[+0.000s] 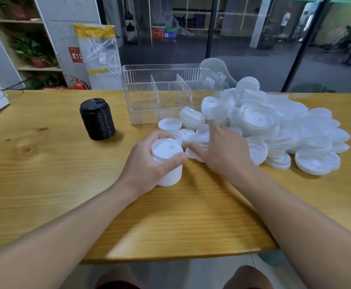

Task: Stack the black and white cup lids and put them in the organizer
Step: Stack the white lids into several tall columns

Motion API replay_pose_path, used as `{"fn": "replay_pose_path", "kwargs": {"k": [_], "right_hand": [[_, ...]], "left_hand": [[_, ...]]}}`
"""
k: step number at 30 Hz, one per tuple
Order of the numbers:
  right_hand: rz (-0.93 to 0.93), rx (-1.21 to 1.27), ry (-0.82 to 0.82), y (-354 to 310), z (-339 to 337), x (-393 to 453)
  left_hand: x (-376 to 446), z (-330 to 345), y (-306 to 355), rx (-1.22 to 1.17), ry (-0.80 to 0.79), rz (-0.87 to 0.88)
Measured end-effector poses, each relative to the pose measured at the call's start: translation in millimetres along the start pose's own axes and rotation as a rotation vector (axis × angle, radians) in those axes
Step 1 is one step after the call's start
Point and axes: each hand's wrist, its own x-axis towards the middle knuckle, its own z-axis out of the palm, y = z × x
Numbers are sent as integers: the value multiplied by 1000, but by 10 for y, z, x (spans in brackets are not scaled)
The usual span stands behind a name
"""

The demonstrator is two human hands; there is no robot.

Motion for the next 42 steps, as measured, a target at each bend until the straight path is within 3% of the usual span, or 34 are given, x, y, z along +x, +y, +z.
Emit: {"fn": "replay_pose_path", "kwargs": {"k": [6, 10, 15, 25, 30, 34, 42], "right_hand": [[-93, 225, -28, 45, 99, 223], [-133, 395, -165, 160, 84, 151], [-130, 459, -205, 140, 32, 68], [-84, 307, -42, 51, 203, 128], [-2, 695, 6, 124, 5, 95], [-162, 999, -92, 2, -79, -4], [-306, 982, -258, -126, -55, -139]], "left_hand": [[193, -47, -51, -48, -29, -8], [211, -54, -88, -101, -72, -16], [224, -53, -97, -119, -112, -37], [174, -71, -167, -106, -144, -32], [104, -162, -169, -69, -171, -50], [94, -159, -137, -73, -187, -71], [99, -151, -183, -73, -202, -93]]}}
